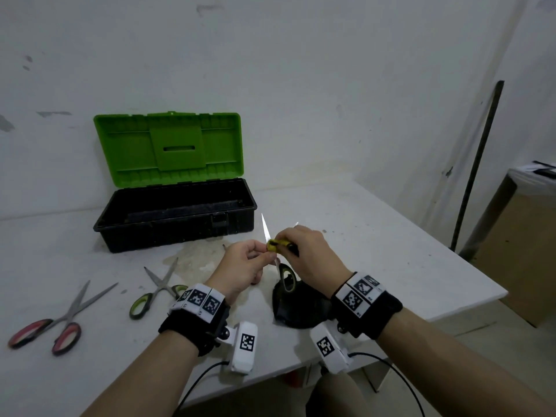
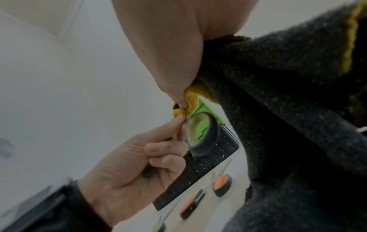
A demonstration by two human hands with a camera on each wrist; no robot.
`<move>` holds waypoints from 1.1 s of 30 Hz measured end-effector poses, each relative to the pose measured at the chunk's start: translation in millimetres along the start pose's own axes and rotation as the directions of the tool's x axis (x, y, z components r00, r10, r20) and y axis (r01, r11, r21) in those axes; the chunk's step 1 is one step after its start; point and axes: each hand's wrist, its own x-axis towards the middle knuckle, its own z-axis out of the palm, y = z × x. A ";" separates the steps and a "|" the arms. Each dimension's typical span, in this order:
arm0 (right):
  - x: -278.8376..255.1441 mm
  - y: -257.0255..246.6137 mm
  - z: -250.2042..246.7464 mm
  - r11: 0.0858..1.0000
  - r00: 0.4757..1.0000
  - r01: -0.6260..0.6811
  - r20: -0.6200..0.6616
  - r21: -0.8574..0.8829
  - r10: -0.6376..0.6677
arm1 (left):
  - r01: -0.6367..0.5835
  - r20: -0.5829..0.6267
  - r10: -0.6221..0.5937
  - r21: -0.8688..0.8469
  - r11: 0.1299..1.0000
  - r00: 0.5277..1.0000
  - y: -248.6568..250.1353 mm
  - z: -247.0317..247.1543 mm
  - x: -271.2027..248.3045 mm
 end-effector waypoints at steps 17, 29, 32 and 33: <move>20.0 8.3 -18.6 0.976 0.975 -0.216 -0.038 0.036 0.217 | -0.006 0.001 0.006 0.067 0.998 1.000 -4.2 -4.1 -1.0; 23.2 8.3 -20.6 0.965 0.964 -0.264 -0.021 -0.007 0.264 | -0.028 0.008 0.027 0.125 0.992 1.000 -0.2 -1.6 -2.8; 18.7 5.4 -24.5 0.982 0.979 -0.183 -0.091 0.037 0.185 | 0.012 -0.006 -0.011 0.064 0.998 1.000 -1.1 -3.6 -2.7; 14.5 0.9 -22.4 0.992 0.991 -0.116 -0.068 0.042 0.119 | 0.025 -0.015 -0.025 0.031 0.999 1.000 -0.1 -3.3 -2.3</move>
